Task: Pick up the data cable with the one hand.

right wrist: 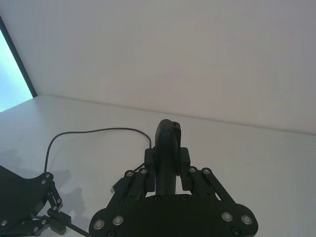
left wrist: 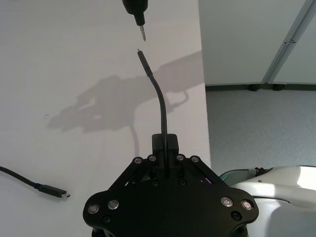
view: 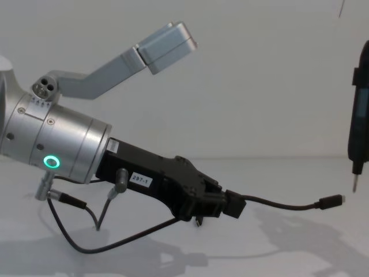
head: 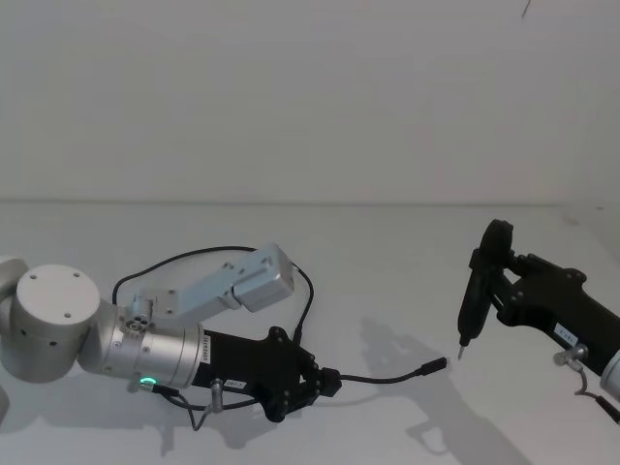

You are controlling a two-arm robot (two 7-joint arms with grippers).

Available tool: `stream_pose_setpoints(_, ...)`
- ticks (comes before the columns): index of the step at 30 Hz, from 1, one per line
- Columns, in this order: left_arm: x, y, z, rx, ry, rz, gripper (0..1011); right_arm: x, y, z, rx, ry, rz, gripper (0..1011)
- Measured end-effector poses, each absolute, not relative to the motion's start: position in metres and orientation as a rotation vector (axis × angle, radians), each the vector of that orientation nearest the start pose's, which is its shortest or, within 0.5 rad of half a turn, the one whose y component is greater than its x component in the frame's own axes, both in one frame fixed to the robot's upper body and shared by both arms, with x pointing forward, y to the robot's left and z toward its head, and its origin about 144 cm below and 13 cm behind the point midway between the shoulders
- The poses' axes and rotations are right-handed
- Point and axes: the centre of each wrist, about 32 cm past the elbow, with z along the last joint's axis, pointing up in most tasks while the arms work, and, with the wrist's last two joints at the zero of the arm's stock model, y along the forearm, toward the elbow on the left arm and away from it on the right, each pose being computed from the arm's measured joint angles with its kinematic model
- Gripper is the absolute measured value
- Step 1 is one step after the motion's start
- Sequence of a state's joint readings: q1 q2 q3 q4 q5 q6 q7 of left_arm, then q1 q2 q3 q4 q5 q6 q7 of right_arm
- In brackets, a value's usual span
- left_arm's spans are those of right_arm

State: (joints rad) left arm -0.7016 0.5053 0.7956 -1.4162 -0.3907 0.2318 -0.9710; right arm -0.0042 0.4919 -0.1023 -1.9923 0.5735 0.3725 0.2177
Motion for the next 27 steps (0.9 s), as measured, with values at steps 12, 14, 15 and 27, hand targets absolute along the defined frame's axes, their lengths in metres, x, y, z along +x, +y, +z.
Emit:
stream_pose_setpoints(12,0.573,0.195,1.268,0.424,-0.107,0.088,43,0.435,-0.279,1.268,-0.013,0.077,-1.033,279)
stream_pose_setpoints(14,0.573,0.195,1.268,0.424,-0.107,0.088,43,0.436,-0.279,1.267,-0.015,0.074,-1.036,279)
stream_pose_setpoints(15,0.573,0.195,1.268,0.424,-0.107,0.088,43,0.437,-0.279,1.266,-0.016,0.073,-1.036,279)
stream_pose_setpoints(27,0.573,0.195,1.268,0.424,-0.107,0.088,43,0.442,-0.278,1.262,-0.027,0.067,-1.041,279)
